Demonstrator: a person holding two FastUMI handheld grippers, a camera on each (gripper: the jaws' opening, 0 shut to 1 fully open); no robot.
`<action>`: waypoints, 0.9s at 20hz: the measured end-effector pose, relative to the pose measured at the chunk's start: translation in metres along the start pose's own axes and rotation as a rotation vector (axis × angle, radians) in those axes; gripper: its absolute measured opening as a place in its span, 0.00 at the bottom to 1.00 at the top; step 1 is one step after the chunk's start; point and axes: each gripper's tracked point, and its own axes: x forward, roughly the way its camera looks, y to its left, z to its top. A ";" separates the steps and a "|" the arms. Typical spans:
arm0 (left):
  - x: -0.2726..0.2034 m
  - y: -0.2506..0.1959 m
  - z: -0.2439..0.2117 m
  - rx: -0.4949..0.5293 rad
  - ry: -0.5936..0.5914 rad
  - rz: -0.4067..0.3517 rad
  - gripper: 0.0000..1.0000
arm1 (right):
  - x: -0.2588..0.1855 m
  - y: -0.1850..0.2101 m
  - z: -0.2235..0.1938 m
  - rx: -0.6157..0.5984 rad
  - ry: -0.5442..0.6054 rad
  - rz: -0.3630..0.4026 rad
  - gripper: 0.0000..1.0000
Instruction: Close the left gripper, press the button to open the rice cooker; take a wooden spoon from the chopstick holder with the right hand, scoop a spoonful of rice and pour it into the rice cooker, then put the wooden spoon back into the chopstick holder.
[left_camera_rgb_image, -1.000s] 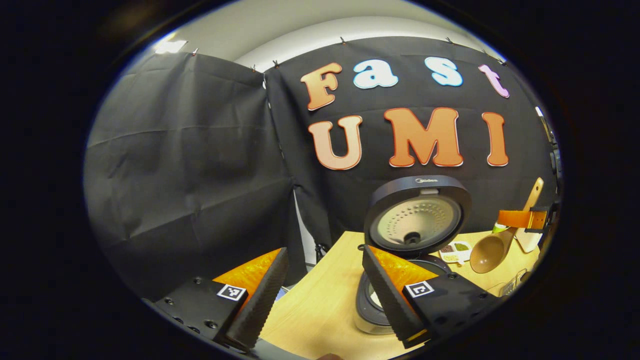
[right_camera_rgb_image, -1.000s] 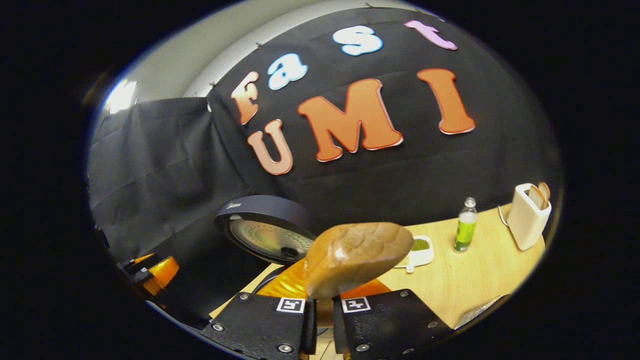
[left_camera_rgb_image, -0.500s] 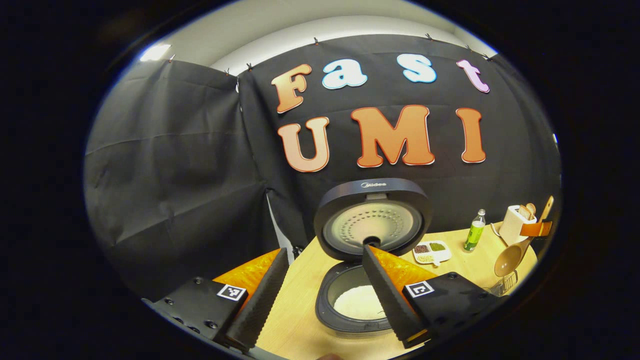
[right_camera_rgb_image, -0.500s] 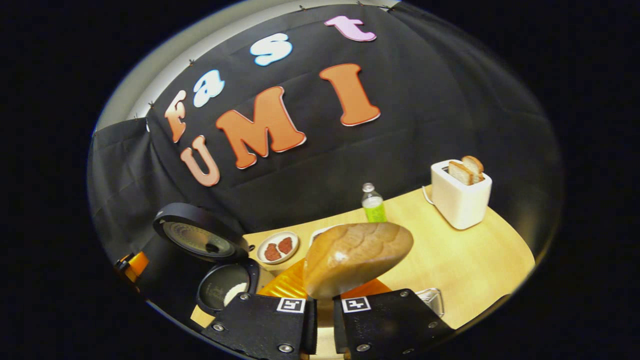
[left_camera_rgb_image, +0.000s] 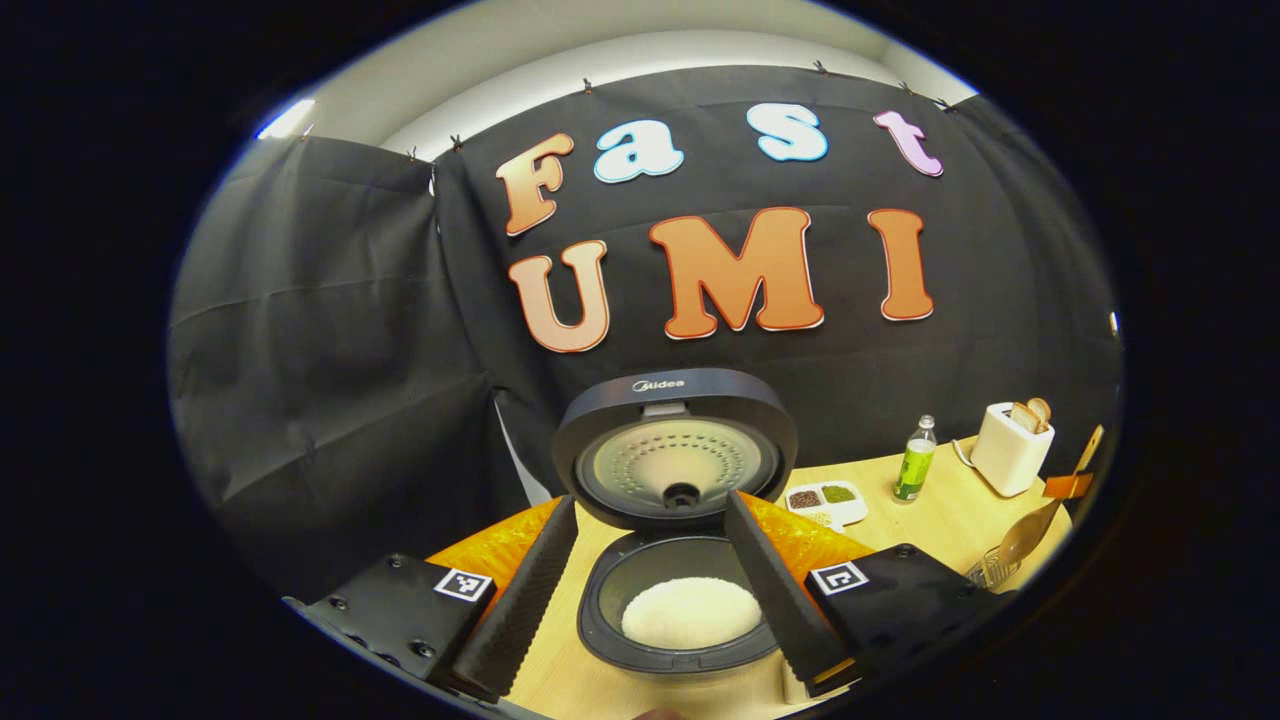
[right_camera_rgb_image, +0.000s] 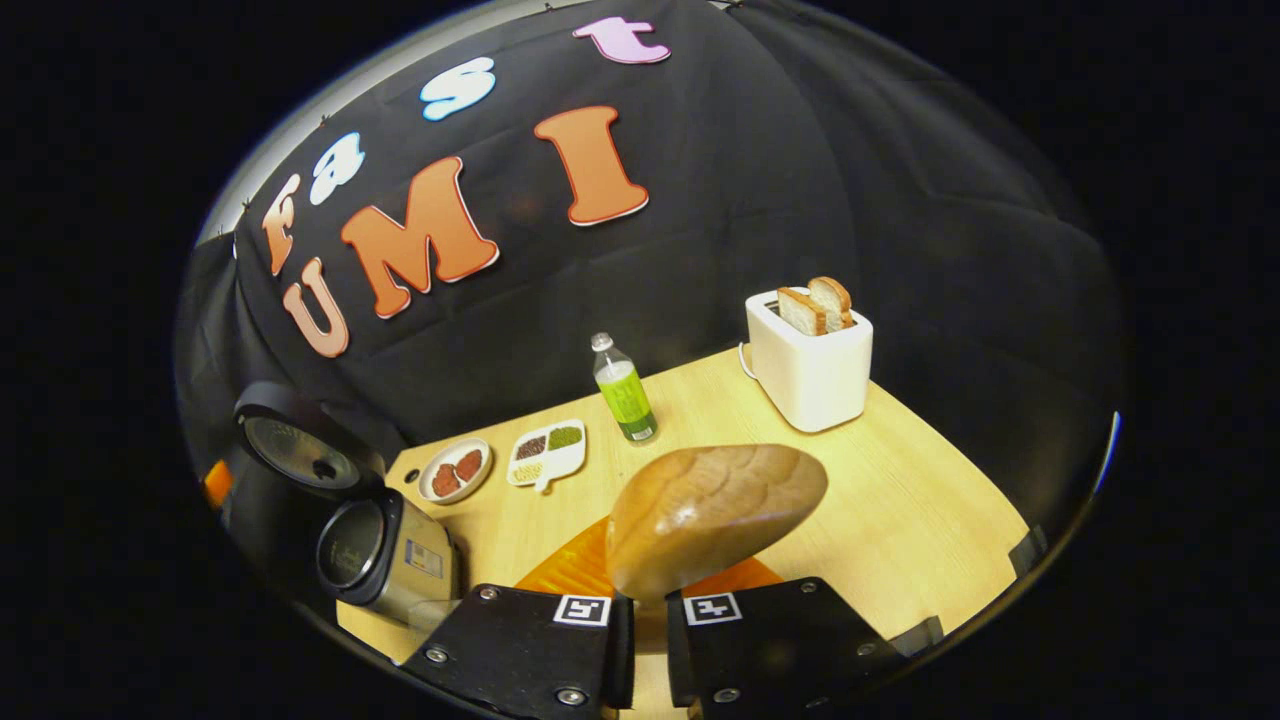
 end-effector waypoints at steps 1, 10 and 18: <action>0.000 -0.004 0.003 0.007 -0.006 -0.006 1.00 | 0.003 -0.004 -0.004 -0.012 0.002 -0.002 0.13; 0.003 -0.028 0.015 0.049 -0.024 -0.054 1.00 | 0.028 -0.016 -0.042 0.007 0.056 -0.012 0.13; 0.007 -0.032 0.029 0.045 -0.045 -0.077 1.00 | 0.040 -0.026 -0.065 0.020 0.113 -0.041 0.13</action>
